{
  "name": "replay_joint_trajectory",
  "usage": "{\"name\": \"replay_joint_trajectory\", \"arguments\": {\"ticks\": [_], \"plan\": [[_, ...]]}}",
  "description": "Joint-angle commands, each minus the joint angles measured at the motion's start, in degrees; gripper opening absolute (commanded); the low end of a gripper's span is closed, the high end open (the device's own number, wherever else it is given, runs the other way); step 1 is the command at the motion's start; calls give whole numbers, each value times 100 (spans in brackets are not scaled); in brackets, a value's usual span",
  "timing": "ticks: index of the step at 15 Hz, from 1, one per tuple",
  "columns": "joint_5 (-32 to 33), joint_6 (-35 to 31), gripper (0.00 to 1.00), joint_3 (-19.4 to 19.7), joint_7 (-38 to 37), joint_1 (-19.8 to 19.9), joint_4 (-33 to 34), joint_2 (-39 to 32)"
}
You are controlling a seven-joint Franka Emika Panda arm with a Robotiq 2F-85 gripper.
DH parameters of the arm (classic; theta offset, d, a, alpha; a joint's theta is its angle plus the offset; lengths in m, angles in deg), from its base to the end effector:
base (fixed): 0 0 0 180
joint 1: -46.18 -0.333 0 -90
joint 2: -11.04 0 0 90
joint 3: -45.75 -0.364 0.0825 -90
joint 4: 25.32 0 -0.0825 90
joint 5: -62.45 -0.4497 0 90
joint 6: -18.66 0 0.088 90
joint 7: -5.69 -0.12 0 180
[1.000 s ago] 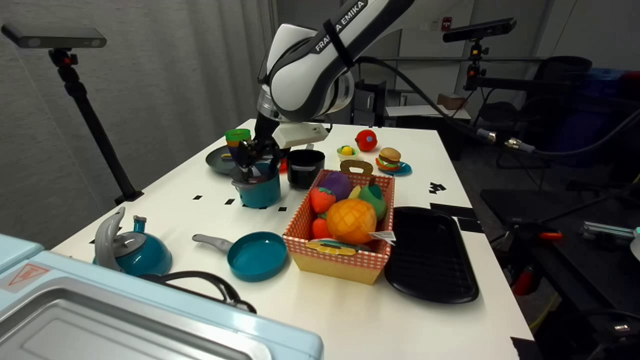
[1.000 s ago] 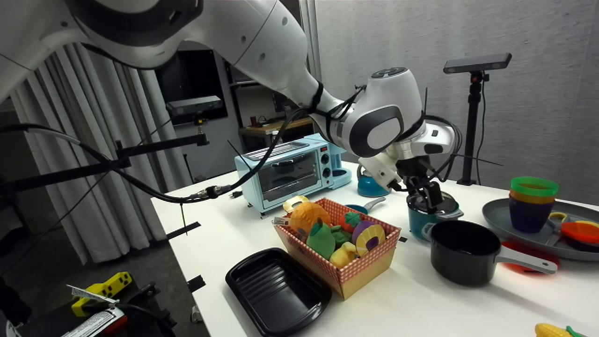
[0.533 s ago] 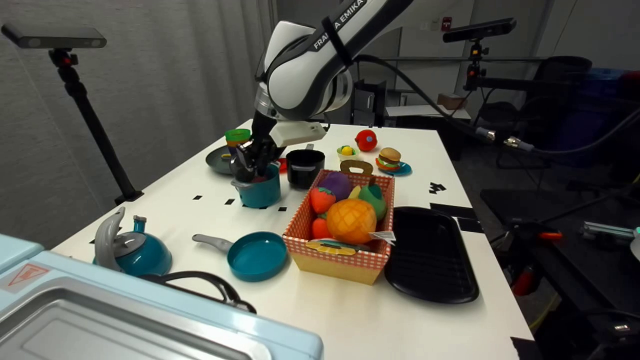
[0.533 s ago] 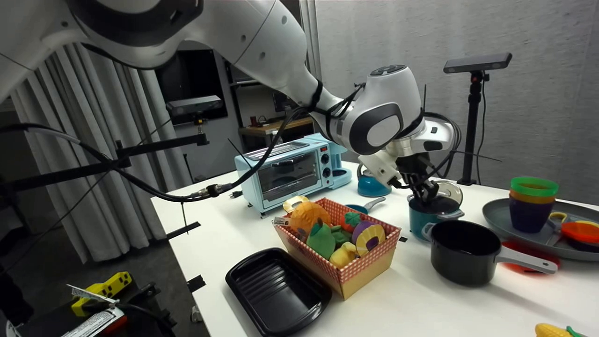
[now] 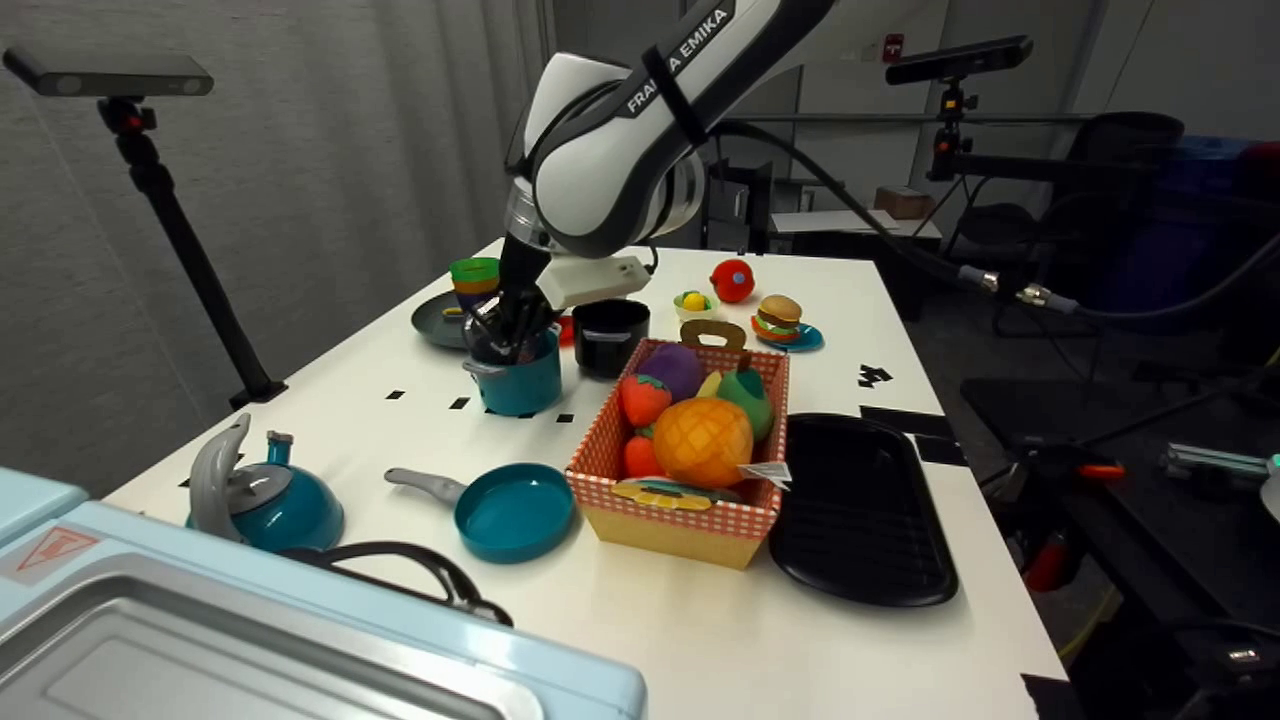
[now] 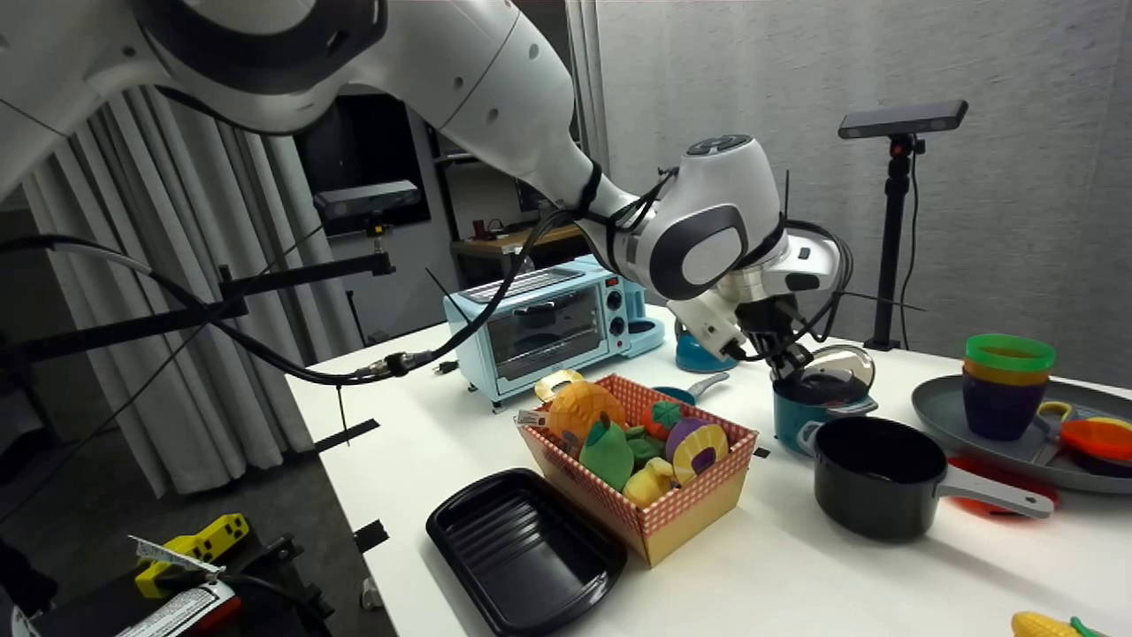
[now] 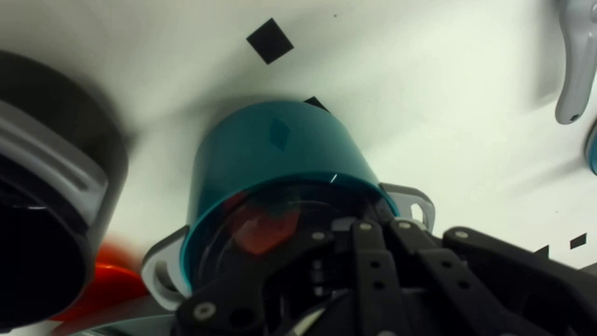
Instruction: Take the lid from the blue pot and put it on the table
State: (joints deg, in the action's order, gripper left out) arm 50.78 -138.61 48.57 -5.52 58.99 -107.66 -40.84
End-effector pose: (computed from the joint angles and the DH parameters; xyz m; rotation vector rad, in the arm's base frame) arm 0.8142 -0.2254 0.1627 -2.8726 0.9100 -0.6208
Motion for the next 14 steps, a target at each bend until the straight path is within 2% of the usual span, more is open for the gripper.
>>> {"name": "replay_joint_trajectory", "arguments": {"ticks": [1, 7, 13, 14], "plan": [[-41, -444, 0, 74, 13, -65, -27, -17], [-15, -1175, 0, 249, -94, -94, 151, -143], [-2, -1334, 0, 423, -92, -74, 67, -110], [-3, -1260, 14, 421, -89, -75, 20, -72]]}}
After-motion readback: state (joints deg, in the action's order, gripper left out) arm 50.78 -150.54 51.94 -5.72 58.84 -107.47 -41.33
